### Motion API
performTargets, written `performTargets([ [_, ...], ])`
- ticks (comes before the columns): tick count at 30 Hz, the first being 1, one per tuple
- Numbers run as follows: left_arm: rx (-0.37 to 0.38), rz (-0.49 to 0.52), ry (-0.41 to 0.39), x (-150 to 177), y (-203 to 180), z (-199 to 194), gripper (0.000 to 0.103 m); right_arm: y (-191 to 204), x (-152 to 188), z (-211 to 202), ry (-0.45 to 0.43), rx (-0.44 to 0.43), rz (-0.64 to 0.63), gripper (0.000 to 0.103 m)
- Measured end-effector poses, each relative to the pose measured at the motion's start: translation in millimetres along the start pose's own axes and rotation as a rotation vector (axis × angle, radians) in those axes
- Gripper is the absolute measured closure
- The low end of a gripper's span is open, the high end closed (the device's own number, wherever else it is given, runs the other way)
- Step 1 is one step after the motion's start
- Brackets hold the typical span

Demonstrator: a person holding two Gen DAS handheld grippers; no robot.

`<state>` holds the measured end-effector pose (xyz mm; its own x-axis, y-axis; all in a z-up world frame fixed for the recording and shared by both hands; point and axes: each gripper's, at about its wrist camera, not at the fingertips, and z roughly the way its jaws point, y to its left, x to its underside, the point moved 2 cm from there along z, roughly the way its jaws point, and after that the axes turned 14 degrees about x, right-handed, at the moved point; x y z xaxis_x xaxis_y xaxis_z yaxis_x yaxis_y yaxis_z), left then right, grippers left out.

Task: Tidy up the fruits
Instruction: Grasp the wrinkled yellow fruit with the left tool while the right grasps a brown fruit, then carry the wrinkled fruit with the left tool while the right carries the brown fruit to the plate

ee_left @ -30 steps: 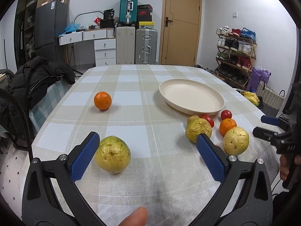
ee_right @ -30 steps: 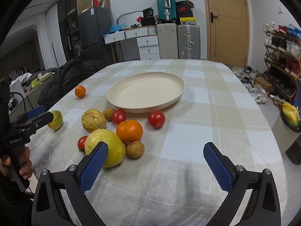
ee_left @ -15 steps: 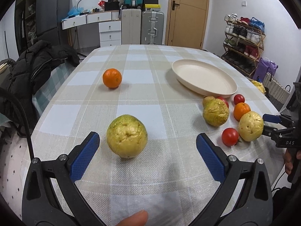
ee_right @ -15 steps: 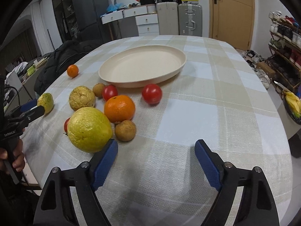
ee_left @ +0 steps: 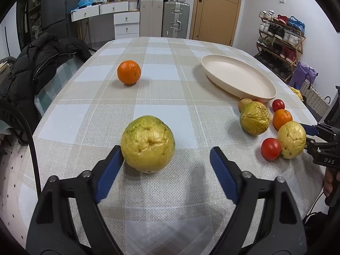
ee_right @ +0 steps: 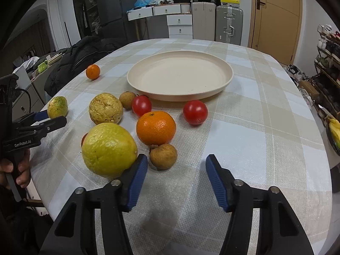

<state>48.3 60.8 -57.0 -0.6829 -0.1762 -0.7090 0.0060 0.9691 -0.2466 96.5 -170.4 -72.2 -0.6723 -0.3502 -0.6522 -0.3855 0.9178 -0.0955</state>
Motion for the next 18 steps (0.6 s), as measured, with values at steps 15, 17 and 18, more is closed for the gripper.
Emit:
performTargets([
  [15,0.036,-0.013,-0.013,-4.6,3.9,4.5,0.058,5.3,4.0,-3.2,-0.042,-0.061,-0.01,0.076],
  [17,0.044,-0.002,-0.021,-4.4,1.3,2.8,0.058,4.1,5.0,-3.3,-0.044,-0.061,-0.005,0.076],
  [18,0.047,0.006,-0.028,-5.2,-0.8,2.1,0.058,2.9,5.1,-3.2,-0.045,-0.062,-0.001,0.076],
])
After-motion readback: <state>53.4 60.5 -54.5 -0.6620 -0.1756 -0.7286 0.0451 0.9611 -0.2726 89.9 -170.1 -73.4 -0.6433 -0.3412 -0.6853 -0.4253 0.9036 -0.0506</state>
